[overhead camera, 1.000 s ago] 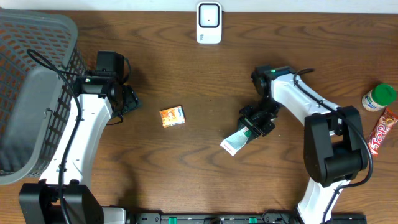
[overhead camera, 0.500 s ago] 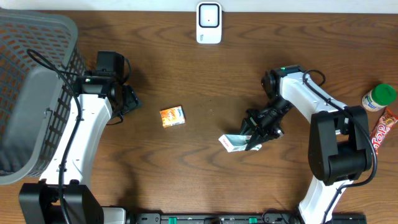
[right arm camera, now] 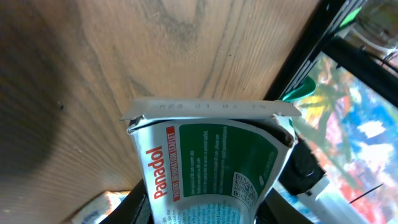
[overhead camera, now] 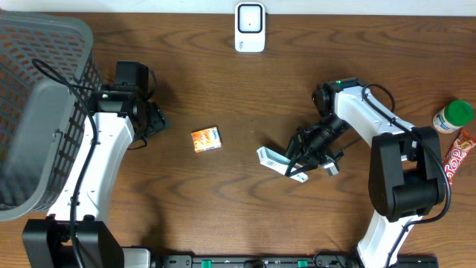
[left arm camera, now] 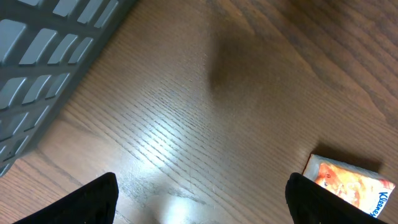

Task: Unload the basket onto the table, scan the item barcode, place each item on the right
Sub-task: 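Lift and rotate the Panadol box in the right gripper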

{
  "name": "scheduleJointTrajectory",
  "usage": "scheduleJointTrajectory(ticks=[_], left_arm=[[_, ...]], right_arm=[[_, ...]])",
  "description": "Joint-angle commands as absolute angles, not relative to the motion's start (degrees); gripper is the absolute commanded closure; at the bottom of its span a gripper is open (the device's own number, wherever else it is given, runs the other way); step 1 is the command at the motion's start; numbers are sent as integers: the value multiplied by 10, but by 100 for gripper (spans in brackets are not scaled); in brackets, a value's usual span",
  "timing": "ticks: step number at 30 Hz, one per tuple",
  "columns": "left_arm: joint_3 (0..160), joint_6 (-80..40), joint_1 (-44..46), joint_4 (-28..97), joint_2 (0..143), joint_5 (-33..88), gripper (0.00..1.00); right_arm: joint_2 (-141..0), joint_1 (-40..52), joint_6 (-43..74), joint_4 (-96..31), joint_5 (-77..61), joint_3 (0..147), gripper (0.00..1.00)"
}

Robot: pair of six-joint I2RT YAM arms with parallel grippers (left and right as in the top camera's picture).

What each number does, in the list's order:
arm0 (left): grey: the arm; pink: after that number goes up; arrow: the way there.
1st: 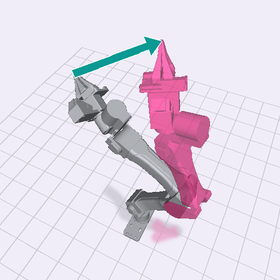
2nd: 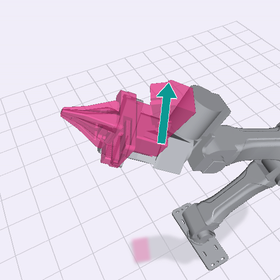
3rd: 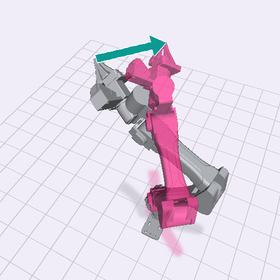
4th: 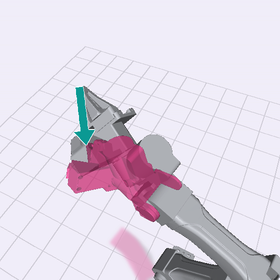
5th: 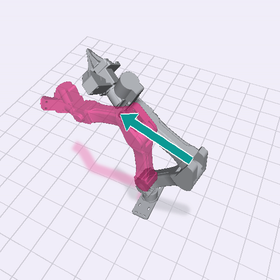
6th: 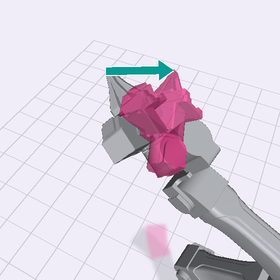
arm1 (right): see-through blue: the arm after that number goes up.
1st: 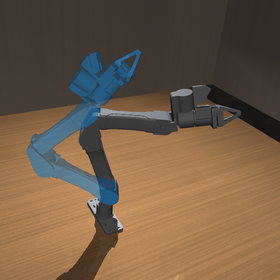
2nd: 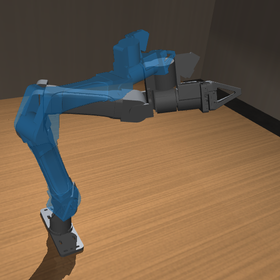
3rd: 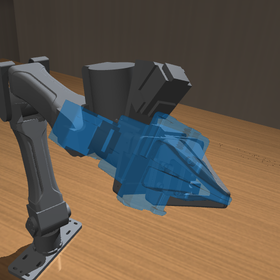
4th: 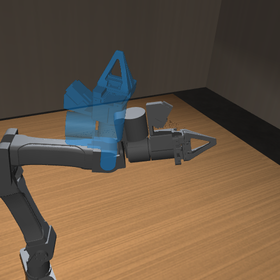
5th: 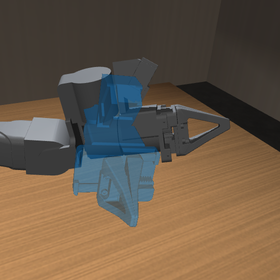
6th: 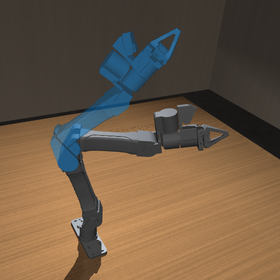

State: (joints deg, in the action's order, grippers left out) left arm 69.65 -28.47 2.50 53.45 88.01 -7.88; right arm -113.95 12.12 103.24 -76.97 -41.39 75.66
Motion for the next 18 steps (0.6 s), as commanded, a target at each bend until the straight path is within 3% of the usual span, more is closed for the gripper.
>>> scheduleJointTrajectory(ticks=[1, 8, 18], left_arm=[[692, -283, 23, 535, 880, -86, 14], [692, -283, 23, 535, 880, -86, 14], [692, -283, 23, 535, 880, -86, 14]], right_arm=[[-1145, 116, 1081, -771, -419, 765, 81], [-1145, 116, 1026, -770, -419, 765, 81], [-1145, 111, 684, -509, -422, 765, 83]])
